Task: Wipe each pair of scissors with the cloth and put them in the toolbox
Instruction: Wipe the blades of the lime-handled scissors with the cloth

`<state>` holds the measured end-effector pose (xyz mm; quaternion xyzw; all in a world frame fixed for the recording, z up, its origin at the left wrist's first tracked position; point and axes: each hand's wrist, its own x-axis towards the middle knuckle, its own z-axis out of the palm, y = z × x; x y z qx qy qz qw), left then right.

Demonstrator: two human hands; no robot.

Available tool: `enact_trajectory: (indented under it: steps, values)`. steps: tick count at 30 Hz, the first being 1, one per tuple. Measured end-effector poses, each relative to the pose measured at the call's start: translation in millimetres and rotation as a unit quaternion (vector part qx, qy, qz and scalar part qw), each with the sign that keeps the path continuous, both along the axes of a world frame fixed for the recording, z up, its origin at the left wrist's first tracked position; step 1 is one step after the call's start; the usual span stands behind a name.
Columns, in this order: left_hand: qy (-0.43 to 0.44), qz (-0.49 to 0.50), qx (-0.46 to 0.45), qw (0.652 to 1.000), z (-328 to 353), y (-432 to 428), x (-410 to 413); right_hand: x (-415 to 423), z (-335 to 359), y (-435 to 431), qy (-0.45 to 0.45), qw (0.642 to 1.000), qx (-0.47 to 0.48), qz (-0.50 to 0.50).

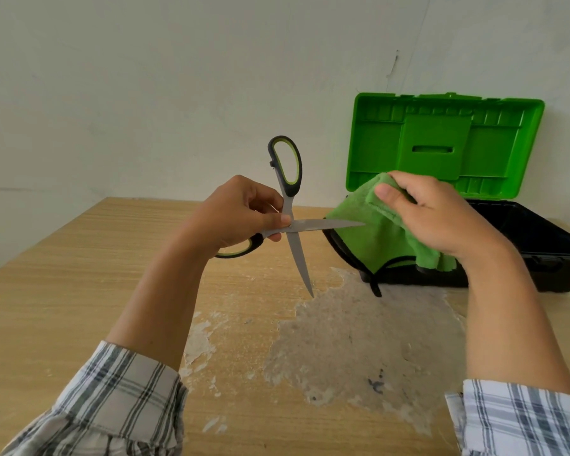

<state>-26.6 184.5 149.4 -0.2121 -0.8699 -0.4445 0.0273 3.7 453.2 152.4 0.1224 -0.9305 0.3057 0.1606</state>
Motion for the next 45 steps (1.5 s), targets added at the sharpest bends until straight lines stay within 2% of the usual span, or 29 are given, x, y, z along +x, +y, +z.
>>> enact_trajectory:
  steps: [4,7,11,19,32,39,45]
  values:
    - [0.001,-0.004,0.004,1.000,-2,6,1,-1,1,-22,-0.007,0.998,0.006,0.059]
    - [0.009,0.004,0.013,1.000,-4,8,0,-5,-2,-36,-0.021,0.995,0.049,0.088]
    - [0.017,0.014,0.012,1.000,-4,8,0,-7,-6,-46,-0.029,0.989,0.095,0.106]
    - [0.018,0.013,0.016,1.000,-5,11,1,-16,-17,-51,0.029,0.987,0.136,0.083]
    - [0.006,0.025,0.022,0.999,1,6,7,-9,-10,-28,0.004,0.993,0.086,0.077]
    - [0.006,0.052,0.023,0.998,5,-11,4,-4,-9,2,-0.003,0.998,0.063,0.006]
    - [-0.003,0.048,0.047,0.998,6,-14,3,2,-4,16,0.044,0.997,-0.024,-0.056]
